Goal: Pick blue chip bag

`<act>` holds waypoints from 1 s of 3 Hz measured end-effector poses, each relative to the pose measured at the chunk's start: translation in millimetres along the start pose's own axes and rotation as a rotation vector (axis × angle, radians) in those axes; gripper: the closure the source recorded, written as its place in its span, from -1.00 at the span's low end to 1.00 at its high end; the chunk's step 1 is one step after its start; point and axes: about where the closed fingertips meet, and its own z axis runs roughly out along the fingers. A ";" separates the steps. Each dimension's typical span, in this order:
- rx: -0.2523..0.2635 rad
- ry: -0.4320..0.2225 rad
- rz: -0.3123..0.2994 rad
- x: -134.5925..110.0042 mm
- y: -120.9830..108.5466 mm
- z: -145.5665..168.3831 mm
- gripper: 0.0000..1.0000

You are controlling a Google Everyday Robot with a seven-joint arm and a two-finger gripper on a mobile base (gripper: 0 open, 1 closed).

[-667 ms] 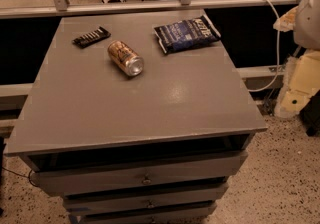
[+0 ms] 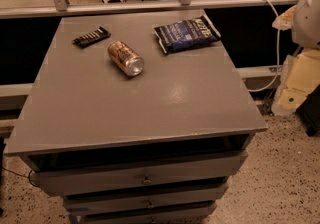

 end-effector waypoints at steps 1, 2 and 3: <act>0.032 -0.091 0.051 -15.5 -39.1 23.5 -1.00; 0.072 -0.267 0.135 -50.9 -101.3 61.7 -1.00; 0.087 -0.294 0.147 -55.1 -114.0 71.2 -1.00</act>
Offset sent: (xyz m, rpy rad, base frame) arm 0.2254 0.0509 -0.0287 0.5096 -0.2296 -0.1337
